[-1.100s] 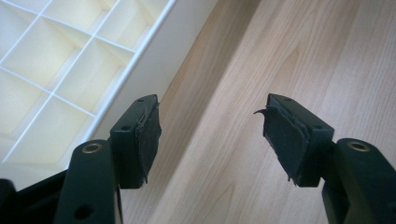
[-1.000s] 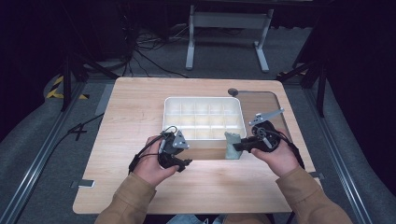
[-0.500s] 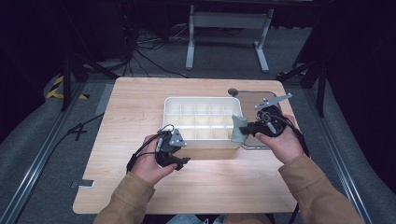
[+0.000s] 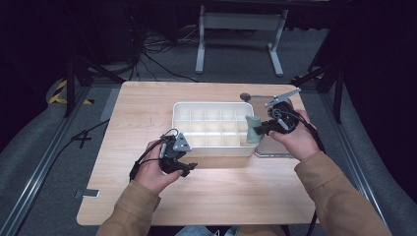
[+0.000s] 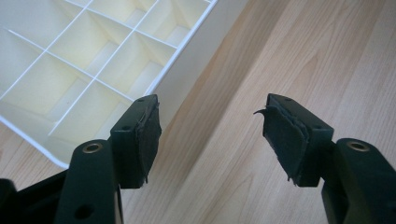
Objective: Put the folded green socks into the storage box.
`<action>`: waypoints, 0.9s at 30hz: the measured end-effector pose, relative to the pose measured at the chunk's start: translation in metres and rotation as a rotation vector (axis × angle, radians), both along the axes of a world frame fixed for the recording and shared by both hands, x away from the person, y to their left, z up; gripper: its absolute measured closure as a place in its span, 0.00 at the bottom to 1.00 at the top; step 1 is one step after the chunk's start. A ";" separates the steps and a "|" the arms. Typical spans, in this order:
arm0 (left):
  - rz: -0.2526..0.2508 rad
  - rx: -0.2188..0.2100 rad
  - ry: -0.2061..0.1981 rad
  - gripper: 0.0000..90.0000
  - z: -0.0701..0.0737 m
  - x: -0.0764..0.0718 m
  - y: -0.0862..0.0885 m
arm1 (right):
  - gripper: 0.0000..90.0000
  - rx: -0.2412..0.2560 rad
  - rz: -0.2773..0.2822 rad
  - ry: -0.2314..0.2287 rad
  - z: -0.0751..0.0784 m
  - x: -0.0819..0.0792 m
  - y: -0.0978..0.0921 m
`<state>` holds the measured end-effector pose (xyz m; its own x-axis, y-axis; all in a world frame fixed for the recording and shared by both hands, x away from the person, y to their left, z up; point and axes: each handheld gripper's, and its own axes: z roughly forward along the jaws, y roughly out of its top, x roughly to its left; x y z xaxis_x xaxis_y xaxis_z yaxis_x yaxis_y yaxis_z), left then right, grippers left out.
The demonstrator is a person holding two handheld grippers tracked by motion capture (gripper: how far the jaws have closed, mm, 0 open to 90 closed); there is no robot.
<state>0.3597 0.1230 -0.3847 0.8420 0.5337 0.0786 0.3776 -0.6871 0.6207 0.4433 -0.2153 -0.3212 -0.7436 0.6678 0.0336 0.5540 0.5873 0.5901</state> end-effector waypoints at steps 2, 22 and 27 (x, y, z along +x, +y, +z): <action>0.007 0.001 0.002 0.41 0.000 -0.001 0.002 | 0.83 -0.033 0.014 -0.005 0.002 0.004 0.002; 0.090 -0.023 0.005 0.41 -0.001 -0.013 0.028 | 0.83 -0.275 0.075 0.055 -0.035 0.042 0.042; 0.092 -0.024 0.004 0.41 -0.001 -0.014 0.030 | 0.83 -0.327 0.097 0.093 -0.053 0.044 0.049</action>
